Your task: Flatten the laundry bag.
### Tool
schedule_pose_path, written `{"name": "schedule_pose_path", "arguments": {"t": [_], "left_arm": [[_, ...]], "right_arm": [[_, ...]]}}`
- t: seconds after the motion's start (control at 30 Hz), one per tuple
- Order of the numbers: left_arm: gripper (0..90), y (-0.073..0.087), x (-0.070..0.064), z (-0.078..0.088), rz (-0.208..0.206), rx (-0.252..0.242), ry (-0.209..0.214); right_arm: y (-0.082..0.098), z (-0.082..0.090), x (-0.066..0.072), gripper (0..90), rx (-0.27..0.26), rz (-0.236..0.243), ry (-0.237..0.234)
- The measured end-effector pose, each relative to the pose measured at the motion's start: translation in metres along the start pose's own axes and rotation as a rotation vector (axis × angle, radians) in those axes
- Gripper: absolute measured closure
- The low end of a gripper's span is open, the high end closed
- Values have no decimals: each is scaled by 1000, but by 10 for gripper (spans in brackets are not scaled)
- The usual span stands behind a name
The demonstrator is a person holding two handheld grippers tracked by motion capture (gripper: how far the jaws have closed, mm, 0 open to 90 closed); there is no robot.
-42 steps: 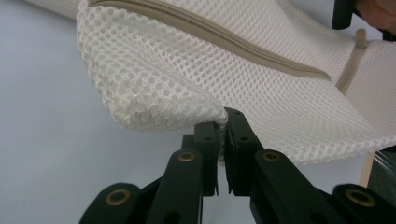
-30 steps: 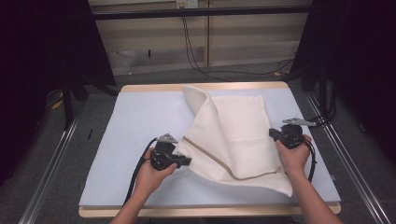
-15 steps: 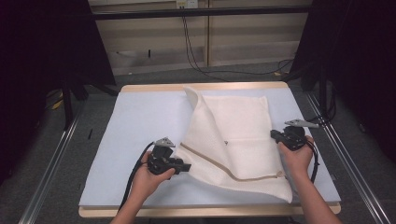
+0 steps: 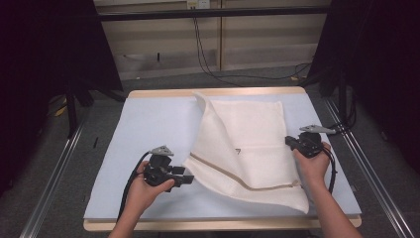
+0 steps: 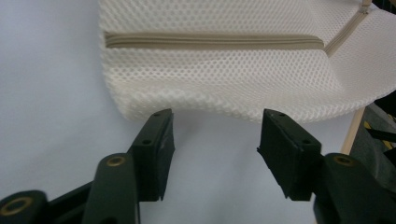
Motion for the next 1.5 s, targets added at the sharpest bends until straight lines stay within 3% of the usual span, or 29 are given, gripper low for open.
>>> {"name": "schedule_pose_path", "arguments": {"t": [0.23,0.37,0.43,0.6,0.77,0.83,0.93,1.07,1.13,1.2,1.27,1.37,1.5], "left_arm": [[284,2,15,2,33,-19,-31],[280,3,17,-8,13,20,-62],[280,3,21,-13,26,31,-84],[305,0,32,-25,86,4,-123],[405,-4,32,-36,81,53,-137],[424,-4,30,-39,64,66,-164],[488,-5,28,-41,106,71,-177],[597,-6,27,-40,61,91,-206],[643,-6,27,-40,63,96,-209],[713,-5,26,-41,88,90,-215],[781,-4,26,-41,86,96,-213],[837,-6,23,-41,77,106,-221],[858,-7,22,-38,101,110,-232]], "right_arm": [[1,-4,2,865,17,13,4],[1,-6,4,864,25,30,0],[1,-6,4,861,28,32,0],[1,-6,4,860,25,32,-4],[1,-6,5,857,23,38,-12],[1,-4,4,849,20,36,-13],[1,-3,4,827,25,51,-7],[1,-2,6,705,28,56,-1],[0,-1,7,654,27,62,-3],[-1,0,10,580,27,60,-26],[-1,2,13,536,45,64,-43],[-1,6,19,514,69,81,-49],[1,9,25,521,113,84,-100]]}}
Point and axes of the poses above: each handheld gripper's, and its own axes: z roughly backward along the jaws, y roughly out of its underside, x roughly to its left, the point moved 1 cm from there along -z, roughly forward along the jaws, and after that the axes turned 15 degrees about -y, right-handed, at the moved point
